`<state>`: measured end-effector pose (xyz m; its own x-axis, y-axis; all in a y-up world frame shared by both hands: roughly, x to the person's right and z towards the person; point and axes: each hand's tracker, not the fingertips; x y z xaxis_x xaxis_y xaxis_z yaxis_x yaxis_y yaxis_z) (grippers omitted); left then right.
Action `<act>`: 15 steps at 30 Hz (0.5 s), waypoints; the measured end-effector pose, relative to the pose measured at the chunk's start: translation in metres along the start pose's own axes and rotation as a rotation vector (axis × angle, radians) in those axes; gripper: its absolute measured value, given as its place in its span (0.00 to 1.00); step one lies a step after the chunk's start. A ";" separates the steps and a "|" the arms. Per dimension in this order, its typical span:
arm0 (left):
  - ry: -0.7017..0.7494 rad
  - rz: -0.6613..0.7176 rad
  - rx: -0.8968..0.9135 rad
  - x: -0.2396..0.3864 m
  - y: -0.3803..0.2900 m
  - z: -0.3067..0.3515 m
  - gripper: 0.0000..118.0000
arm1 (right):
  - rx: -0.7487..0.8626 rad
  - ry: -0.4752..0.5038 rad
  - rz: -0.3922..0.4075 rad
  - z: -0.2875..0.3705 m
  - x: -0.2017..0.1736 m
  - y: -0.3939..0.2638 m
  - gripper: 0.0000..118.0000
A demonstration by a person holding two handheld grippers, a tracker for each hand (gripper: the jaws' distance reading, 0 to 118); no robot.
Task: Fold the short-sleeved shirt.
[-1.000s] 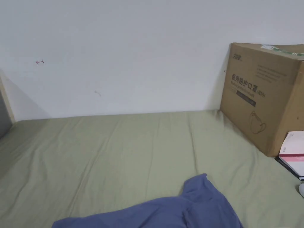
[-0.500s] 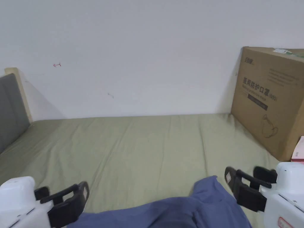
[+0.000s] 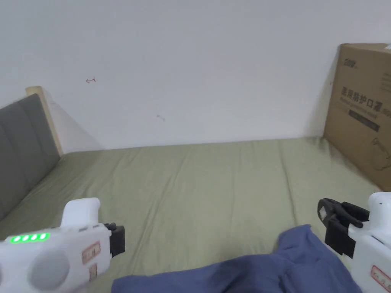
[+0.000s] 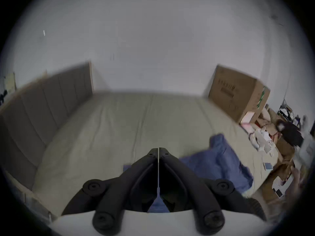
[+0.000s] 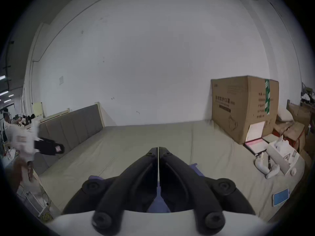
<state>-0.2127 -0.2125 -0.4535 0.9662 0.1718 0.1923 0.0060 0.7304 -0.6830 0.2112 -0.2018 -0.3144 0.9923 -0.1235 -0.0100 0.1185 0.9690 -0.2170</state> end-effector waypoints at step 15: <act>0.098 -0.013 -0.452 -0.080 -0.081 -0.237 0.84 | -0.260 0.004 -0.056 -0.066 0.032 -0.054 0.01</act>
<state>-0.2296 -0.4425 -0.5809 0.9850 0.0851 0.1498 0.1089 0.3668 -0.9239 0.2339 -0.2719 -0.3674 0.9842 -0.1768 0.0049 0.1592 0.8732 -0.4607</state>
